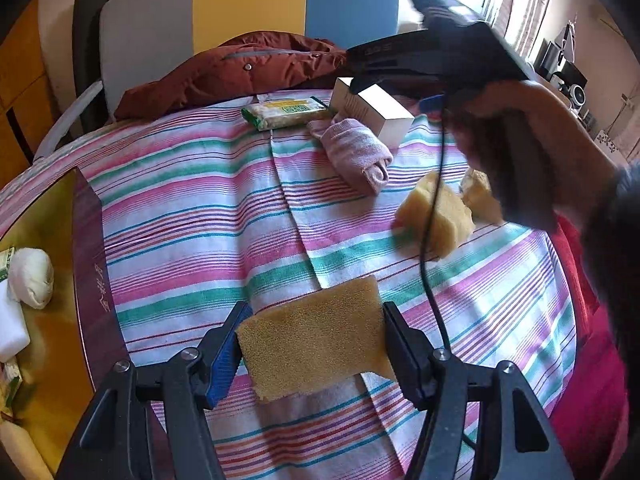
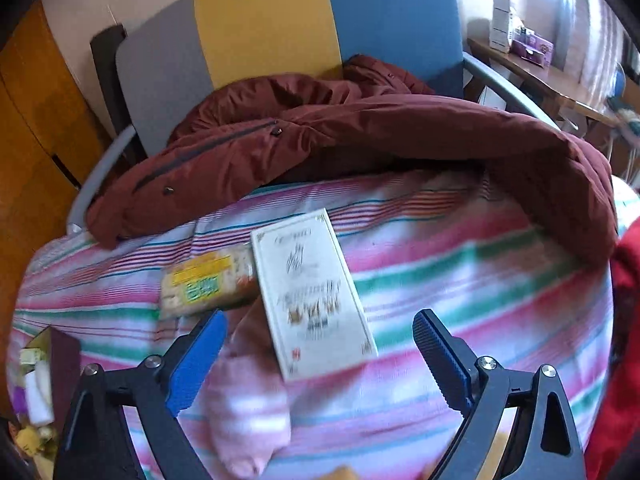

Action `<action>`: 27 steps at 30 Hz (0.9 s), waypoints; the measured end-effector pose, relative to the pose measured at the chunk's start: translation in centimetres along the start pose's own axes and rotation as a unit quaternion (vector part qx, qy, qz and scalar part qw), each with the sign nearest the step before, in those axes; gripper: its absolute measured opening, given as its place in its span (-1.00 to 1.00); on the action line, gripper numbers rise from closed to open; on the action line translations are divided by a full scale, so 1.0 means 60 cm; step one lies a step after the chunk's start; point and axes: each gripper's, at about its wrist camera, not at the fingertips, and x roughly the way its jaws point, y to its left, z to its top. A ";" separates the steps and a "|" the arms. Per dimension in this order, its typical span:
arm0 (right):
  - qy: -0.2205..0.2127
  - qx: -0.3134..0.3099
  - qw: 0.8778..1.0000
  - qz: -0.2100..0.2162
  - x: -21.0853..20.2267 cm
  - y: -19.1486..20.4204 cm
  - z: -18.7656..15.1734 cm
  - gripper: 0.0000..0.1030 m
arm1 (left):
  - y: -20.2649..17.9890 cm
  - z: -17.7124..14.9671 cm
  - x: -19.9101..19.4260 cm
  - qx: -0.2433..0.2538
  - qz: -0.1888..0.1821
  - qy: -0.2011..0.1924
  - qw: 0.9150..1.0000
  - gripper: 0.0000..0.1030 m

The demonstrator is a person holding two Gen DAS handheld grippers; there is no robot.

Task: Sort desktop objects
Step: 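Grasp the yellow sponge with the left tool while the right tool grasps the white printed box, then carry the sponge and white printed box over the gold tray and release them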

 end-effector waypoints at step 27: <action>-0.046 0.011 0.995 0.087 -0.159 0.010 -0.106 0.02 | 0.015 -0.010 -0.134 -0.003 -0.023 -0.089 0.996 0.25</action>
